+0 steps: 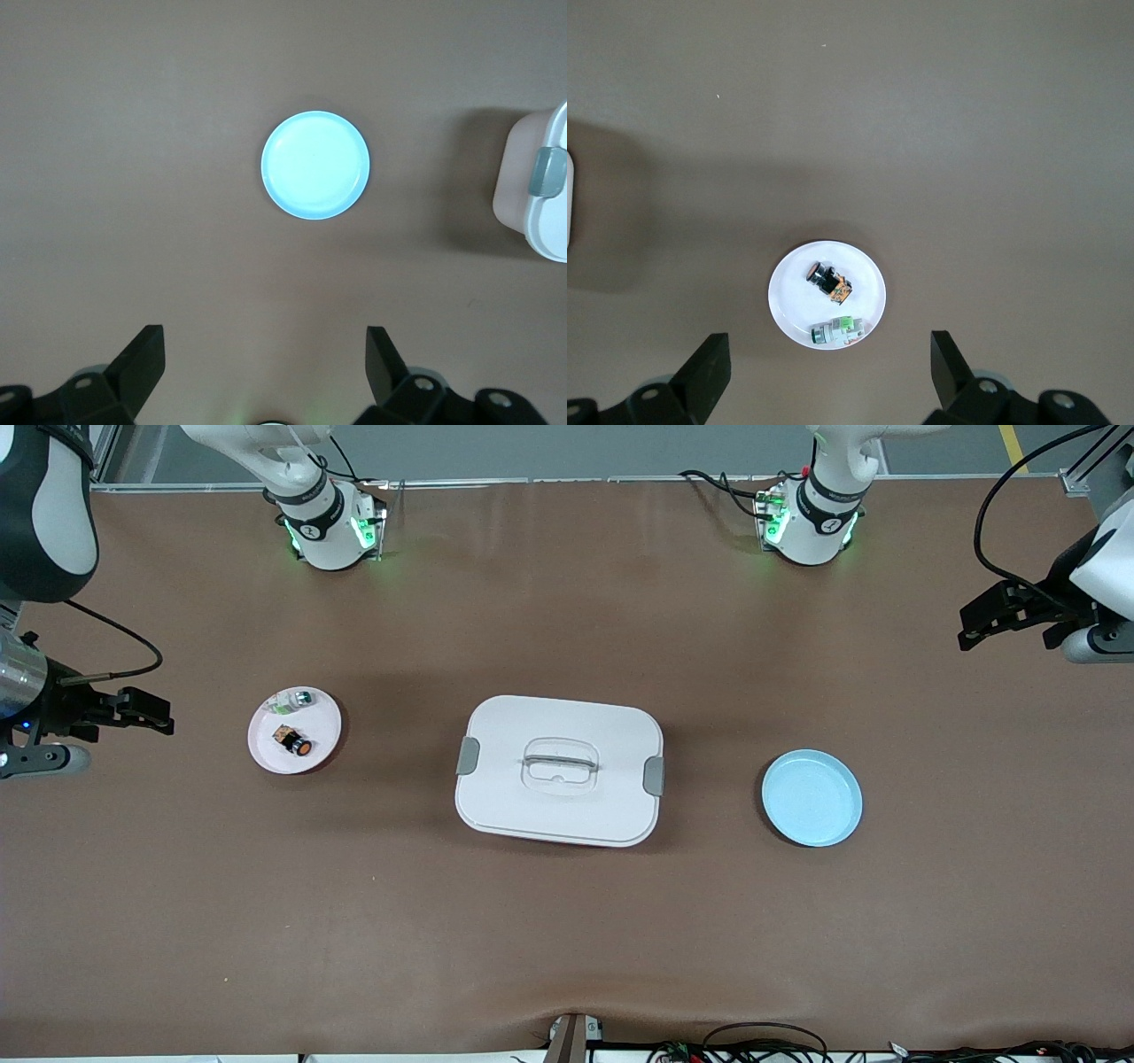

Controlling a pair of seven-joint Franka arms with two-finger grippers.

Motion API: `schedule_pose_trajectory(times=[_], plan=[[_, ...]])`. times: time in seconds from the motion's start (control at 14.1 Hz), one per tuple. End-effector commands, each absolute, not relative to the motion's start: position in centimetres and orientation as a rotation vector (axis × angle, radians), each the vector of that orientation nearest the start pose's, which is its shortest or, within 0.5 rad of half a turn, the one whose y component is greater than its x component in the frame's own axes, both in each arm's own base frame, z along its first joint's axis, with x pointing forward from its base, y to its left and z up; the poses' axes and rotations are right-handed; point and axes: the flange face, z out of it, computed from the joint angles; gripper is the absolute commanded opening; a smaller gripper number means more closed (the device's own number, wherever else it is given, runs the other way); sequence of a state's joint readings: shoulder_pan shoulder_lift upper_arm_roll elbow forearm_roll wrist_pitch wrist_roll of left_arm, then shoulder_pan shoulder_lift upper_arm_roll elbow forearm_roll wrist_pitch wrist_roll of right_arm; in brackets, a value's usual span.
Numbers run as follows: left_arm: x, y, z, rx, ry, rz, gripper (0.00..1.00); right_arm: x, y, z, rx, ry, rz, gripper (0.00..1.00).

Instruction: Transfer orange switch to right arm and place

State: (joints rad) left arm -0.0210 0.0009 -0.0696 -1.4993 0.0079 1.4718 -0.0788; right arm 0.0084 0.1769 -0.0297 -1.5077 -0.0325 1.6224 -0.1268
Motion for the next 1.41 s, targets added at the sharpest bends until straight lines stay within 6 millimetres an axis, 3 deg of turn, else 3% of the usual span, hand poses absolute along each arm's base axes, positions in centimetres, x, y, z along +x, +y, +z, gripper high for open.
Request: schedule_pose_trajectory(times=[0.0, 0.21, 0.64, 0.92, 1.34], plan=[[54.1, -4.7, 65.5, -3.152, 0.033, 0.021, 1.0, 60.0, -1.1, 57.3, -3.157, -0.172, 0.092, 1.0], [54.2, -4.3, 65.5, -3.152, 0.021, 0.021, 1.0, 59.4, -1.2, 58.5, -3.16, -0.154, 0.068, 1.0], [54.1, -5.4, 65.4, -3.148, 0.035, 0.03, 1.0, 59.2, -2.1, 60.1, -3.163, -0.122, 0.054, 1.0], [54.0, -5.4, 65.5, -3.142, 0.058, 0.032, 1.0, 58.9, -2.5, 62.3, -3.168, -0.096, 0.03, 1.0], [53.6, -6.0, 65.4, -3.135, 0.067, 0.057, 1.0, 58.8, -2.6, 62.9, -3.173, -0.086, 0.013, 1.0]])
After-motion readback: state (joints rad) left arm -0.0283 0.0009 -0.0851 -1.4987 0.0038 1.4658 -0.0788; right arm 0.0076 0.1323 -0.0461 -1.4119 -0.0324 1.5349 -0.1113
